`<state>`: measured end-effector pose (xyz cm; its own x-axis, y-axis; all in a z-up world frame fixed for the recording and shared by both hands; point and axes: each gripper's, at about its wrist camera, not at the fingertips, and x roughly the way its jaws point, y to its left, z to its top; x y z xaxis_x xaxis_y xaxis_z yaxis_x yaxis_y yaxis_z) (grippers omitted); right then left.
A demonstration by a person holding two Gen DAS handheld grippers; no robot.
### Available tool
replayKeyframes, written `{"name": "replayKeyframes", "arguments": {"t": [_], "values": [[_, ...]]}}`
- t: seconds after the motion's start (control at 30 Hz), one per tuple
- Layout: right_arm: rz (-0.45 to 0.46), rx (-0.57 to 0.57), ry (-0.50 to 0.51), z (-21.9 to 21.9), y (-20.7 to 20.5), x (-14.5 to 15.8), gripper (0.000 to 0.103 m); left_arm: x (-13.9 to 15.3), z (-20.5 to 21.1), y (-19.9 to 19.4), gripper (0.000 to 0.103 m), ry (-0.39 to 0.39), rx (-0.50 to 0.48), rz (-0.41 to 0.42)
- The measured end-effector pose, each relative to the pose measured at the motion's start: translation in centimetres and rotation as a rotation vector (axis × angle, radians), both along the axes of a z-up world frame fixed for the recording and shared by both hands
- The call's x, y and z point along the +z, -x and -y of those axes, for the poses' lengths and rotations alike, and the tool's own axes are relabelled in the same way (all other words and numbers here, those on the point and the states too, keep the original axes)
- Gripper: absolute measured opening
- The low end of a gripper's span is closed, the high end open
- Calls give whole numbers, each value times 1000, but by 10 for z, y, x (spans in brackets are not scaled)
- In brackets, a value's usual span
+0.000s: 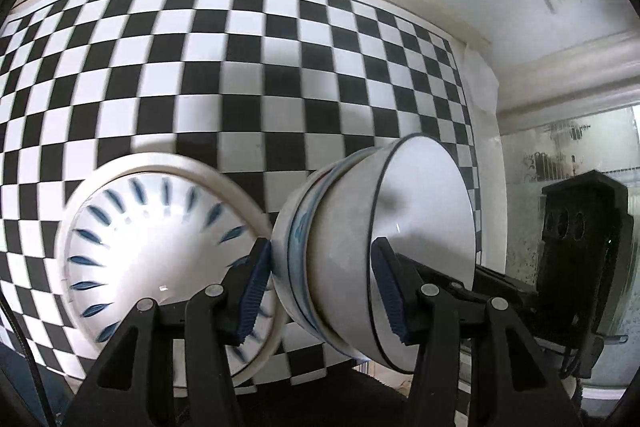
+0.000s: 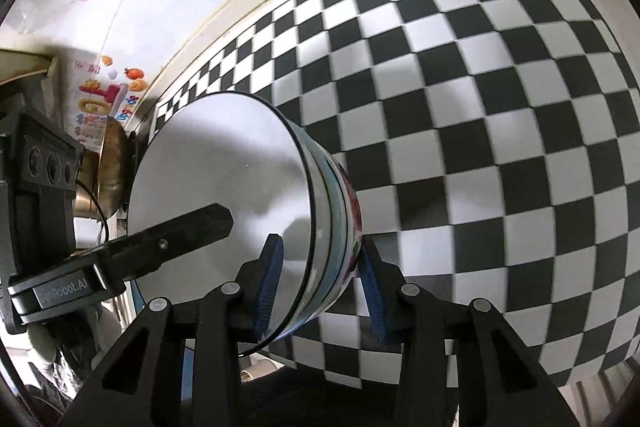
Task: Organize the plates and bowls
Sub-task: 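Lift the bowl stack with both grippers and carry it over the plate stack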
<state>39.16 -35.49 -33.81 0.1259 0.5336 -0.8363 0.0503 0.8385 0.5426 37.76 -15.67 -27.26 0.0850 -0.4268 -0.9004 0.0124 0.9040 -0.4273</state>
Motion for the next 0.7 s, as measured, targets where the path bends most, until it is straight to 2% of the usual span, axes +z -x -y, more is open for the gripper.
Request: {"name": "replayKeyframes", "arguments": {"t": [0.27, 0.7], "values": [[11, 83, -4, -56, -3, 3, 41, -2, -55, 12, 48, 6, 97, 0], [-6, 189, -7, -134, -7, -18, 41, -19, -122, 27, 47, -19, 194, -26]]}}
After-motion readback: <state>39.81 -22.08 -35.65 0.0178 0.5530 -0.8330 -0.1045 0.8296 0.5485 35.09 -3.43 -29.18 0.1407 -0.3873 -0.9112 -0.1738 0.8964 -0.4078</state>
